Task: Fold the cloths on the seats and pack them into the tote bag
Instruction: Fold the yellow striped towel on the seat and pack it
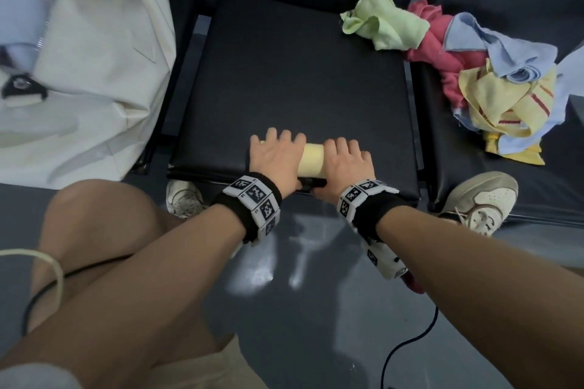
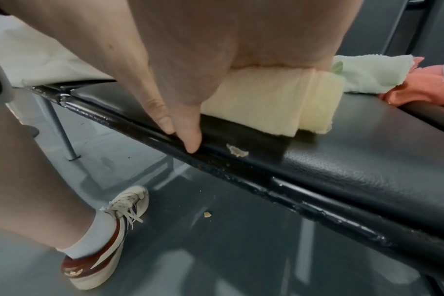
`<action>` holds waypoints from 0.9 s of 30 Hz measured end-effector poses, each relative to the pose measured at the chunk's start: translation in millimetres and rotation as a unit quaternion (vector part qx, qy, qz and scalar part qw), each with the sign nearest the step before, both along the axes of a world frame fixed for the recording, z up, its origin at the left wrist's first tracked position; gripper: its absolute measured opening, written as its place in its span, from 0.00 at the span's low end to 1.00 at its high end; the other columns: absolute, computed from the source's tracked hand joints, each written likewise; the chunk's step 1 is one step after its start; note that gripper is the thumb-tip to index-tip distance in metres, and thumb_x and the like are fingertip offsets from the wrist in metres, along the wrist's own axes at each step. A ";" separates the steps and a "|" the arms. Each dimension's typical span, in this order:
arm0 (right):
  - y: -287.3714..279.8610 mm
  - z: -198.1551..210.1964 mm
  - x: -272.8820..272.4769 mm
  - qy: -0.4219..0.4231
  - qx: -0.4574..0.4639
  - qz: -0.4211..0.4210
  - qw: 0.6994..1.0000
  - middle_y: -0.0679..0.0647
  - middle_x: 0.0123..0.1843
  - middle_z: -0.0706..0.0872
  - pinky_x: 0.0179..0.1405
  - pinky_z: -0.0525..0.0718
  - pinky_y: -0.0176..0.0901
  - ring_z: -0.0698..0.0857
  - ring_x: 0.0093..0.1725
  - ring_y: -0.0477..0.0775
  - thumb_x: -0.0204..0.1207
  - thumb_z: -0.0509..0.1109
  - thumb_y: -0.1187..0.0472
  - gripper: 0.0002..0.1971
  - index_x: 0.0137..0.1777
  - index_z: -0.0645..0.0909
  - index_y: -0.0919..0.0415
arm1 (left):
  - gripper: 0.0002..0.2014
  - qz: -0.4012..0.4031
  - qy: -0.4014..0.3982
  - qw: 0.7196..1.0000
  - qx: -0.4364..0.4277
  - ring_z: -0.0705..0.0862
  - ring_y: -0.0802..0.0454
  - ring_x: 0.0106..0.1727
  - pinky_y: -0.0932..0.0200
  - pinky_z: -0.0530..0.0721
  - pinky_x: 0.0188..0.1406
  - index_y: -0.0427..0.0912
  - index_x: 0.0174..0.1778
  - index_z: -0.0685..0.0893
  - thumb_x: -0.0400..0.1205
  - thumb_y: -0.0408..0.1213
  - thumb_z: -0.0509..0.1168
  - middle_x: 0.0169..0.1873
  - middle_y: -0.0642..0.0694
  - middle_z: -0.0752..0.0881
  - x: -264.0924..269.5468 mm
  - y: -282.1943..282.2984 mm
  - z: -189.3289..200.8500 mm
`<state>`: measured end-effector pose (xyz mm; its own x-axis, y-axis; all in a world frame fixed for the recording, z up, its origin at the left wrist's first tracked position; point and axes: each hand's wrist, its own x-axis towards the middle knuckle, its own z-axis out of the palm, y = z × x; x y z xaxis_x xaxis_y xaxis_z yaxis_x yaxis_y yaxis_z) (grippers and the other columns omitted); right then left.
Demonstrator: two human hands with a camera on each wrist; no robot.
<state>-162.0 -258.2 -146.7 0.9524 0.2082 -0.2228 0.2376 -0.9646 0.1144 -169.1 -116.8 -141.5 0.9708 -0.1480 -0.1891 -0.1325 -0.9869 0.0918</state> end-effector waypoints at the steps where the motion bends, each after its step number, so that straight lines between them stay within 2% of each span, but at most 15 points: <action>1: 0.3 1.2 0.0 0.004 -0.001 0.000 1.000 0.54 0.65 0.76 0.63 0.75 0.56 0.75 0.66 0.59 0.60 0.80 0.37 0.43 0.69 0.68 0.58 | 0.34 0.004 0.007 1.000 0.001 0.75 0.43 0.65 0.44 0.72 0.58 0.49 0.66 0.73 0.68 0.55 0.78 0.61 0.48 0.80 -1.5 0.1 1.4; 5: -0.8 12.9 -3.1 0.044 -0.007 0.019 0.999 0.53 0.63 0.81 0.62 0.75 0.55 0.78 0.65 0.59 0.69 0.75 0.49 0.27 0.65 0.71 0.56 | 0.24 0.009 0.023 1.000 0.007 0.78 0.44 0.63 0.46 0.71 0.58 0.51 0.62 0.75 0.72 0.46 0.74 0.58 0.49 0.84 -13.2 0.8 8.5; 9: 0.0 40.9 -1.9 0.046 -0.004 0.035 0.998 0.53 0.61 0.82 0.63 0.75 0.55 0.79 0.65 0.58 0.71 0.73 0.52 0.24 0.64 0.71 0.54 | 0.23 0.018 0.021 1.000 0.000 0.82 0.44 0.61 0.49 0.72 0.54 0.49 0.62 0.75 0.73 0.44 0.73 0.57 0.48 0.85 -17.8 5.6 29.8; 12: 5.0 75.0 5.7 0.026 0.021 0.039 0.999 0.53 0.59 0.83 0.59 0.77 0.53 0.81 0.62 0.58 0.72 0.72 0.51 0.22 0.63 0.71 0.54 | 0.25 0.027 -0.041 0.999 0.000 0.79 0.44 0.63 0.48 0.73 0.55 0.48 0.64 0.75 0.73 0.44 0.74 0.60 0.48 0.79 -17.2 10.1 58.4; 14: 9.8 102.4 13.1 0.008 0.041 0.037 0.998 0.52 0.56 0.83 0.49 0.77 0.50 0.83 0.58 0.58 0.72 0.73 0.49 0.20 0.60 0.71 0.53 | 0.27 0.025 -0.105 0.994 0.012 0.77 0.45 0.62 0.48 0.74 0.55 0.48 0.64 0.74 0.71 0.45 0.76 0.60 0.48 0.77 -16.1 15.4 79.7; 16: 14.7 132.0 19.9 -0.009 0.046 0.035 0.998 0.50 0.50 0.82 0.42 0.75 0.48 0.84 0.53 0.58 0.72 0.73 0.48 0.19 0.56 0.70 0.52 | 0.31 0.021 -0.163 0.986 0.022 0.78 0.46 0.60 0.48 0.75 0.54 0.49 0.66 0.72 0.70 0.45 0.78 0.60 0.49 0.78 -15.8 22.9 100.8; 19: 22.1 175.0 25.0 -0.043 0.046 0.049 0.997 0.49 0.46 0.78 0.38 0.73 0.47 0.84 0.48 0.58 0.71 0.73 0.48 0.18 0.51 0.67 0.51 | 0.35 0.017 -0.218 0.976 0.019 0.80 0.46 0.58 0.49 0.77 0.53 0.48 0.69 0.69 0.69 0.47 0.78 0.59 0.49 0.79 -17.4 36.3 133.0; 22: 30.1 210.0 25.1 -0.082 0.059 0.070 0.992 0.49 0.47 0.79 0.35 0.73 0.46 0.82 0.44 0.56 0.69 0.72 0.47 0.18 0.50 0.67 0.50 | 0.29 0.023 -0.248 0.968 0.008 0.80 0.45 0.55 0.49 0.78 0.51 0.47 0.64 0.74 0.70 0.50 0.76 0.57 0.48 0.78 -19.3 50.3 164.1; 23: 32.7 220.2 24.4 -0.090 0.074 0.076 0.990 0.49 0.48 0.79 0.36 0.75 0.47 0.82 0.45 0.56 0.69 0.72 0.47 0.18 0.50 0.67 0.50 | 0.27 0.030 -0.256 0.966 0.001 0.79 0.45 0.54 0.49 0.78 0.50 0.47 0.62 0.76 0.70 0.50 0.74 0.56 0.48 0.79 -20.0 54.7 173.6; 25: 37.3 239.0 23.0 -0.108 0.106 0.089 0.984 0.51 0.51 0.79 0.47 0.80 0.51 0.82 0.53 0.57 0.69 0.72 0.48 0.18 0.55 0.72 0.52 | 0.23 0.046 -0.266 0.963 -0.022 0.80 0.45 0.51 0.50 0.77 0.47 0.47 0.59 0.79 0.71 0.51 0.71 0.52 0.49 0.81 -22.1 61.9 191.6; 27: 43.2 255.7 22.0 -0.148 0.110 0.108 0.977 0.52 0.56 0.79 0.57 0.78 0.52 0.79 0.61 0.58 0.69 0.73 0.50 0.22 0.62 0.74 0.52 | 0.21 0.065 -0.267 0.960 -0.053 0.82 0.45 0.49 0.50 0.78 0.44 0.47 0.59 0.79 0.72 0.50 0.69 0.49 0.49 0.82 -25.7 67.7 208.0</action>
<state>-140.0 -215.0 109.0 0.8969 0.4231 0.1290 0.4260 -0.9047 0.0052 -194.9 -49.1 66.5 0.9364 -0.0108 0.3506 -0.0662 -0.9870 0.1465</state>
